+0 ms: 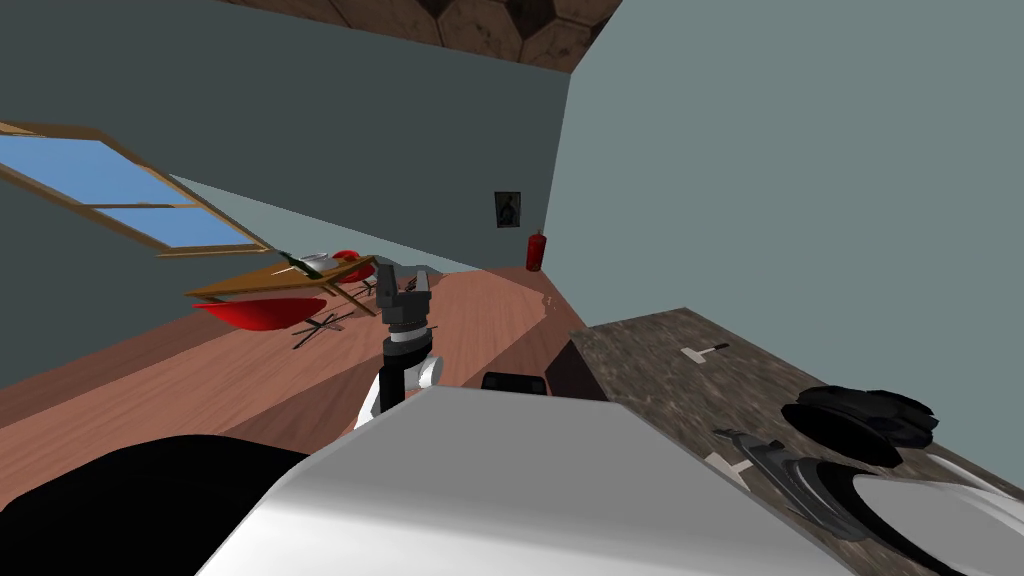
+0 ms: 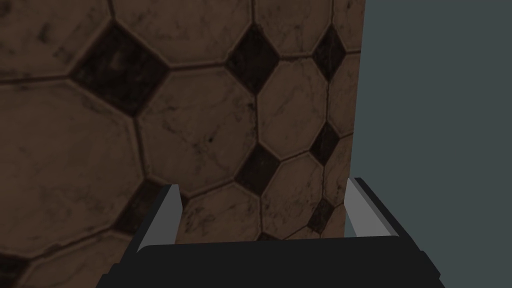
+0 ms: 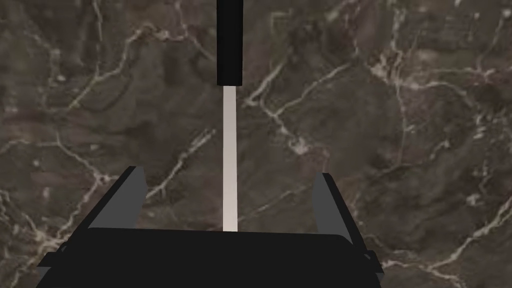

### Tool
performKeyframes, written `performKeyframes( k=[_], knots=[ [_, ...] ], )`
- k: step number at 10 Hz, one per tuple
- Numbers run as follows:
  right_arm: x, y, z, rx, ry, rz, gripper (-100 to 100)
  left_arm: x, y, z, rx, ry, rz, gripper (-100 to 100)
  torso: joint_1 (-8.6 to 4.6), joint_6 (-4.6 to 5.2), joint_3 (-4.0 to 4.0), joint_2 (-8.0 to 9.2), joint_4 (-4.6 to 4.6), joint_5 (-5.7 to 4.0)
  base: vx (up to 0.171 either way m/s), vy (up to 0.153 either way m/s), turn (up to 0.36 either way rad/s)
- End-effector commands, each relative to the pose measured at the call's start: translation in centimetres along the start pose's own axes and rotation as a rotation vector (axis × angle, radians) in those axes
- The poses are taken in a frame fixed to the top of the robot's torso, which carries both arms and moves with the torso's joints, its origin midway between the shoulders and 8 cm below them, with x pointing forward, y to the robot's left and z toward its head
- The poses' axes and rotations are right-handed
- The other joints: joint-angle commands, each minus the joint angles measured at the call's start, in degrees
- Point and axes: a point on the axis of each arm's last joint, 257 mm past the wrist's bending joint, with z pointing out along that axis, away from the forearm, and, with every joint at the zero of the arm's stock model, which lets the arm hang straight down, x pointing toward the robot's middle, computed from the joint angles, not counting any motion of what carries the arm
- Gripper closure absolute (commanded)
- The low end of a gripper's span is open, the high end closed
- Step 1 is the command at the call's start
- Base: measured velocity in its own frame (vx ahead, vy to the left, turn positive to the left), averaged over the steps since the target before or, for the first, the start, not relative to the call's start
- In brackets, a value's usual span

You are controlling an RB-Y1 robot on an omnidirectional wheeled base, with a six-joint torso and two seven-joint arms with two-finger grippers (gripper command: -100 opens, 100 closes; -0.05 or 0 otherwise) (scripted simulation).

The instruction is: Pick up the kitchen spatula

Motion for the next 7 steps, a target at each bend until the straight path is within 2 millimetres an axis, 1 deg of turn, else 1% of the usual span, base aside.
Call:
performKeyframes(
  k=[1,2,3,4,7],
  knots=[
    [-0.59,0.17,0.28,0.006,-0.001,-0.005,-100,0.0,0.0,0.0,0.0,0.0,0.0,0,0.0,0.0,0.0,0.0,0.0,0.0,0.05,-0.025,-0.042],
    [-1.02,0.36,0.43,0.008,-0.004,-0.008,-100,0.0,0.0,0.0,0.0,0.0,0.0,0,-0.01,-0.01,-0.02,-0.03,-0.01,0.0,0.048,-0.026,-0.043],
    [-0.78,0.32,0.37,0.004,-0.003,-0.008,-100,0.0,0.0,0.0,0.0,0.0,0.0,0,-0.02,0.0,-0.02,-0.03,-0.01,-0.01,0.019,-0.011,-0.011],
    [-0.8,0.31,0.39,0.006,-0.003,-0.006,100,0.0,0.0,0.0,0.0,0.0,0.0,0,-0.01,-0.04,0.02,0.04,0.02,-0.02,0.0,0.0,0.0],
    [-0.8,0.33,0.39,0.005,-0.003,-0.008,100,0.0,0.0,0.0,0.0,0.0,0.0,0,0.0,-0.03,0.07,0.12,0.04,-0.04,0.0,0.0,0.0]
  ],
)
